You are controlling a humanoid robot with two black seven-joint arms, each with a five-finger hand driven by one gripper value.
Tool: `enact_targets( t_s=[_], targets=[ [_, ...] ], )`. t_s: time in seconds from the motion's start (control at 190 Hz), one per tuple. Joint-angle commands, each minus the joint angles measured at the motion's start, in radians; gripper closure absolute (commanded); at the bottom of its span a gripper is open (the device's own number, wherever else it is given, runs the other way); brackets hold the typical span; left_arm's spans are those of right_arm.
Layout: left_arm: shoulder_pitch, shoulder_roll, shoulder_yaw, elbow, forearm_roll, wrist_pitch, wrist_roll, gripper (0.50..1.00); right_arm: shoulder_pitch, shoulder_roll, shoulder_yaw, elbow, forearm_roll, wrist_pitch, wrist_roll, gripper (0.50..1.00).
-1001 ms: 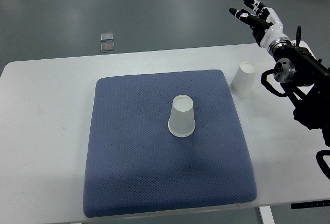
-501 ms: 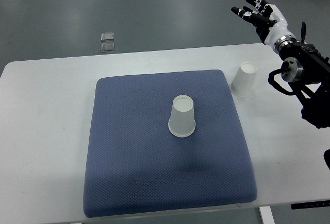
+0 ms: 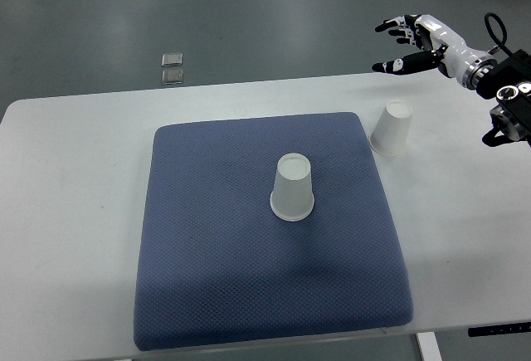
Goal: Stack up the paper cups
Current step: 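Lower the right hand over the white paper cup beside the pad, then close the right hand fingers around the white paper cup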
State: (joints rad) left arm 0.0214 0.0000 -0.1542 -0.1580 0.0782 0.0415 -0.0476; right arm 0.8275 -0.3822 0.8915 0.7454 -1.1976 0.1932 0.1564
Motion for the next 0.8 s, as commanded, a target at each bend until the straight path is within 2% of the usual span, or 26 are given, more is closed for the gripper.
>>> enact_targets(
  t_s=[0.0,0.242,0.522,0.796],
  targets=[
    [0.000,0.000,-0.001,0.000,0.000,0.000,0.000,0.500,0.007,-0.012,-0.060,0.000,-0.117,0.008,0.005,0.576],
    [0.000,0.000,-0.001,0.000,0.000,0.000,0.000,0.500,0.010,-0.004,-0.204,-0.014,-0.235,-0.011,0.020,0.576],
    [0.000,0.000,-0.001,0.000,0.000,0.000,0.002,0.500,0.038,-0.006,-0.255,-0.075,-0.330,-0.021,0.020,0.576],
    [0.000,0.000,-0.001,0.000,0.000,0.000,0.000,0.500,0.070,0.000,-0.352,-0.132,-0.381,-0.103,0.029,0.579]
  ],
)
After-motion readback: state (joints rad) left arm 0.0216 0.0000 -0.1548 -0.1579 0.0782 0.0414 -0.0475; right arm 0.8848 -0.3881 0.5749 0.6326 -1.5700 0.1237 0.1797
